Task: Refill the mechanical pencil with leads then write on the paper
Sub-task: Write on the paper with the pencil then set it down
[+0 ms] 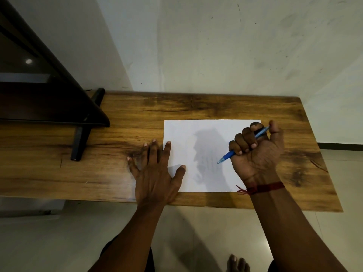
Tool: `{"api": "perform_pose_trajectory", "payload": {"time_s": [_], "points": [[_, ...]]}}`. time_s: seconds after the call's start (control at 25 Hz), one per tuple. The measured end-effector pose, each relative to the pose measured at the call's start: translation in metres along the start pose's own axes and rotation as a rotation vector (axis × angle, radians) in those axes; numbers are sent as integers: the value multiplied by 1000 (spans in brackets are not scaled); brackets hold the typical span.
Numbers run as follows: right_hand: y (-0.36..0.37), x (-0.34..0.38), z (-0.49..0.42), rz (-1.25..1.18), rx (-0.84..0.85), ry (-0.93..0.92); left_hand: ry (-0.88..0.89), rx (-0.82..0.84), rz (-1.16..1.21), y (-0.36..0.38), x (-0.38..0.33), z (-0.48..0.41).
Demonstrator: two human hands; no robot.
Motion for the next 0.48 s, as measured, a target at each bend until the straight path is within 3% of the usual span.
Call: {"api": "perform_pose_trajectory", "payload": {"time_s": [0.48], "points": [[4,5,0,43,20,-29,0,-2,13,0,0,-1]]}}
Point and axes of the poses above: each hand's wrist, its own z-axis away from the middle knuckle, its own y-axis out of the palm, x = y × z, the point moved 4 cm from there along -z, towards the middle knuckle, and after that the axes turned 14 degrees about x, right-handed, at the moved point
